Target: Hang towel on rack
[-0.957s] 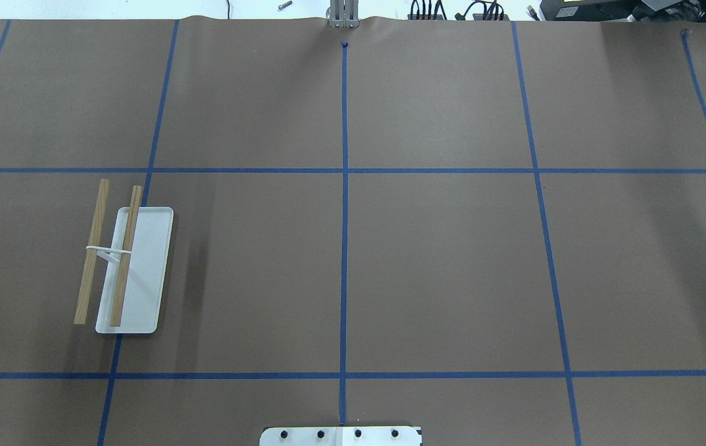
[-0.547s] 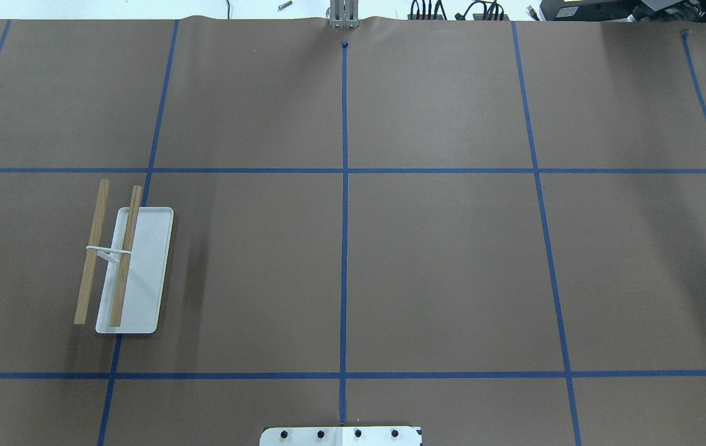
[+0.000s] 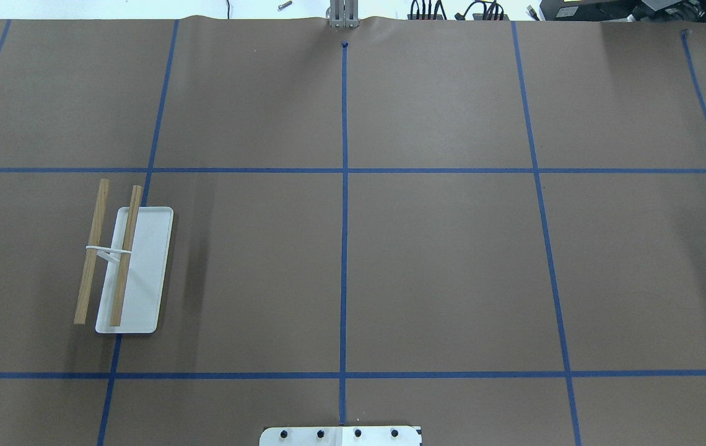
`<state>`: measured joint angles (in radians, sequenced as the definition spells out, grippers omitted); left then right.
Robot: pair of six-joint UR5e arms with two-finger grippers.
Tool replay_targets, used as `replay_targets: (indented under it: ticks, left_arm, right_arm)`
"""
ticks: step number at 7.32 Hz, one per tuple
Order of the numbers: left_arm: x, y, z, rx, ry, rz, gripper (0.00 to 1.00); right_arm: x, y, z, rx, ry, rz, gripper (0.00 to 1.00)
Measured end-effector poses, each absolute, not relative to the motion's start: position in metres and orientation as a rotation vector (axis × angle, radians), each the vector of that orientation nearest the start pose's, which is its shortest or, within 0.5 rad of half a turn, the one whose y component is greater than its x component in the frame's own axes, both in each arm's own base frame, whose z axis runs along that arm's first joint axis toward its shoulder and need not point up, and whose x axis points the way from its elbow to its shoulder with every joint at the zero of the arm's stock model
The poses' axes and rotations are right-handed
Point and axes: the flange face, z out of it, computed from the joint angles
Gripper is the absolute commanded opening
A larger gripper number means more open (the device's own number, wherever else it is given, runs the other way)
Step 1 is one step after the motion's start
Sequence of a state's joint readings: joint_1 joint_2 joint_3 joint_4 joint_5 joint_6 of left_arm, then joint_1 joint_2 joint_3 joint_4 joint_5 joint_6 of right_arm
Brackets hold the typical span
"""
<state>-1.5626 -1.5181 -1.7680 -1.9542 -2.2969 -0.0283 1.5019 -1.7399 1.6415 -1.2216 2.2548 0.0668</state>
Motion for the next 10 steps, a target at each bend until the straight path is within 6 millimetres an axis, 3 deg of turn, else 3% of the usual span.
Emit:
replay_targets:
  ticks: [2,4,7,9,10]
  left_arm:
    - [-0.063,-0.492,0.538,0.503,0.721,0.173,0.98]
    - [-0.063,-0.492,0.535,0.507,0.724,0.173,0.98]
    - [-0.063,-0.492,0.535,0.507,0.725,0.172,0.98]
    - [-0.063,-0.491,0.537,0.504,0.724,0.171,0.98]
    - [-0.063,-0.491,0.538,0.503,0.723,0.17,0.98]
  right_arm:
    - [0.041,-0.414,0.755,0.24,-0.702,-0.111,1.0]
    - [0.041,-0.386,0.798,0.25,-0.707,-0.145,1.0]
    - [0.03,-0.365,0.821,0.233,-0.687,-0.251,0.96]
    - [0.018,-0.369,0.823,0.227,-0.664,-0.295,0.74]
    - [0.013,-0.372,0.822,0.227,-0.653,-0.313,0.72]
